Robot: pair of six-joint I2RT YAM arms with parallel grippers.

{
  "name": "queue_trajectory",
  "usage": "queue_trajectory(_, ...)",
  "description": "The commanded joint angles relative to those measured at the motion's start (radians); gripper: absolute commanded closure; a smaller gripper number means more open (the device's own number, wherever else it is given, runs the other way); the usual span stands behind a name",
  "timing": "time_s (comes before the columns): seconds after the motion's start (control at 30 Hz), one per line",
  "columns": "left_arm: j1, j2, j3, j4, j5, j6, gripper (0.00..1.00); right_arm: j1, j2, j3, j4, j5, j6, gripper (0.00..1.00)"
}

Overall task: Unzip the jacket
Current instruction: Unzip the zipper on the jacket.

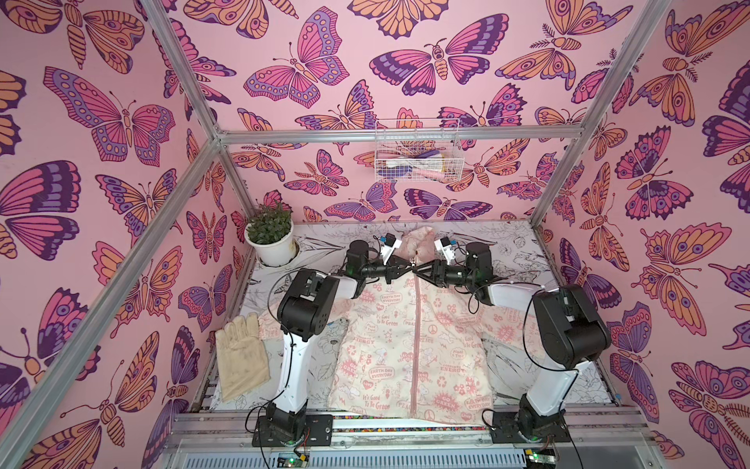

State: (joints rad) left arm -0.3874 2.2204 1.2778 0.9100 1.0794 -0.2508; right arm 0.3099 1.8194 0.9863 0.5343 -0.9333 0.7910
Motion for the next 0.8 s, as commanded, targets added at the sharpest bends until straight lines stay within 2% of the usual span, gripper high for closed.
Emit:
queue_trajectory(0.0, -0.008, -0.037, -0.015, 0.004, 0.005, 0.024, 1.0, -0.001, 0.023, 0.038, 0.034, -0.045, 0.03, 0.47)
queue_trajectory(0.47, -0.011, -0.042, -0.026, -0.011, 0.003, 0.033, 1.0, -0.002, 0.079, 0.073, 0.048, -0.06, 0.083, 0.55)
queue_trajectory(0.77, -0.013, -0.045, -0.031, -0.01, 0.003, 0.033, 1.0, -0.007, 0.065, 0.105, -0.09, -0.058, -0.009, 0.52)
